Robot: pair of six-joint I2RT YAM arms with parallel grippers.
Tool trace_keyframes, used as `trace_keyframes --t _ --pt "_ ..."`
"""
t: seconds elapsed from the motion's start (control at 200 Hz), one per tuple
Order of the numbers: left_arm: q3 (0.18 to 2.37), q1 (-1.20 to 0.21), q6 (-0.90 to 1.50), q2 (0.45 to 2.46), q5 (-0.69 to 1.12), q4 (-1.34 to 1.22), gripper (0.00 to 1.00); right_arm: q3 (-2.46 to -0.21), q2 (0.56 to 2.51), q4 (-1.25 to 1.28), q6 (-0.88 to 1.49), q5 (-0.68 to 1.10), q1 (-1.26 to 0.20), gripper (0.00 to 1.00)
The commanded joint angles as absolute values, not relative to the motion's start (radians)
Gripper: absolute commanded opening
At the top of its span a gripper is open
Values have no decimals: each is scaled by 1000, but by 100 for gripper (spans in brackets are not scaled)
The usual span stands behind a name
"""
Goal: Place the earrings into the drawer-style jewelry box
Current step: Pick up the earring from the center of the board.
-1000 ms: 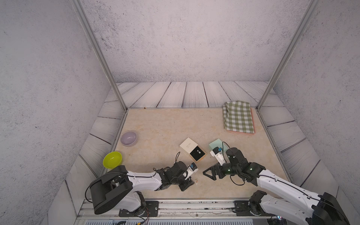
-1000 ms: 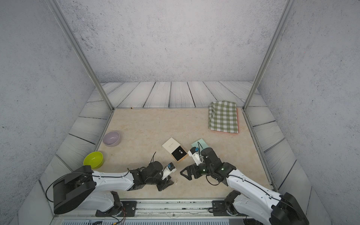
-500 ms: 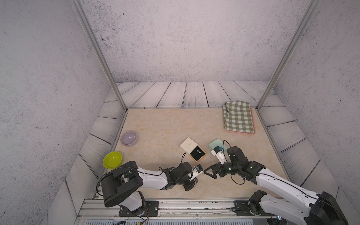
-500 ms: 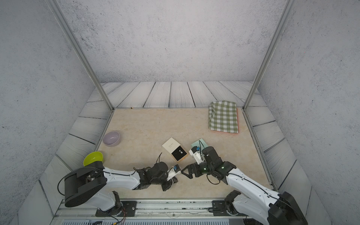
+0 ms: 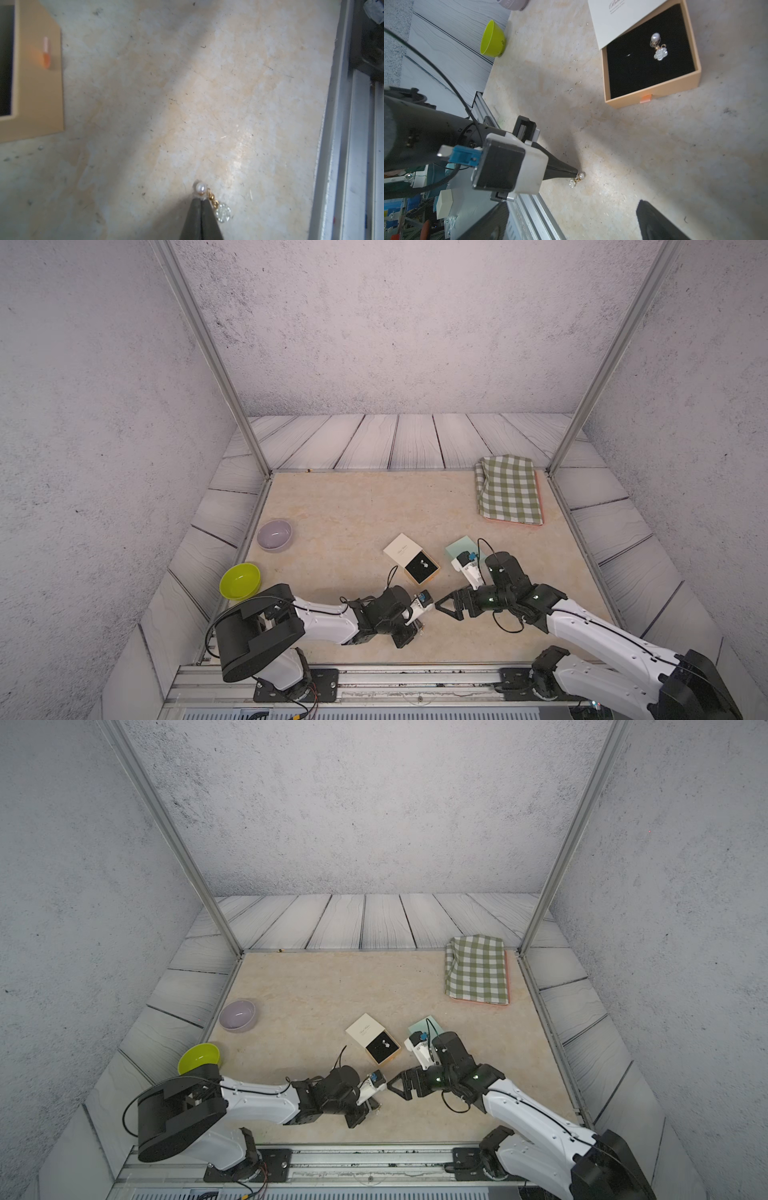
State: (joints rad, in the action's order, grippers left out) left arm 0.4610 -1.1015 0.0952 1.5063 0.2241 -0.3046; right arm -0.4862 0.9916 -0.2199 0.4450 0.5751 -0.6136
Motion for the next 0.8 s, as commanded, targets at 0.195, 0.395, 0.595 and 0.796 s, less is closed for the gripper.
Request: trace_keyframes --t 0.195,0.395,0.595,0.796 --pt "447 -1112 105 1519 233 -231 0 -478 977 -238 453 571 -594 99" --pt "420 -1112 126 1447 208 -250 0 -508 930 -337 477 509 -575 99" --pt "393 -1112 129 1313 125 -304 0 -534 877 -433 545 524 -562 97" --pt "375 -1094 94 1246 139 -416 0 -554 959 -354 593 813 -542 76"
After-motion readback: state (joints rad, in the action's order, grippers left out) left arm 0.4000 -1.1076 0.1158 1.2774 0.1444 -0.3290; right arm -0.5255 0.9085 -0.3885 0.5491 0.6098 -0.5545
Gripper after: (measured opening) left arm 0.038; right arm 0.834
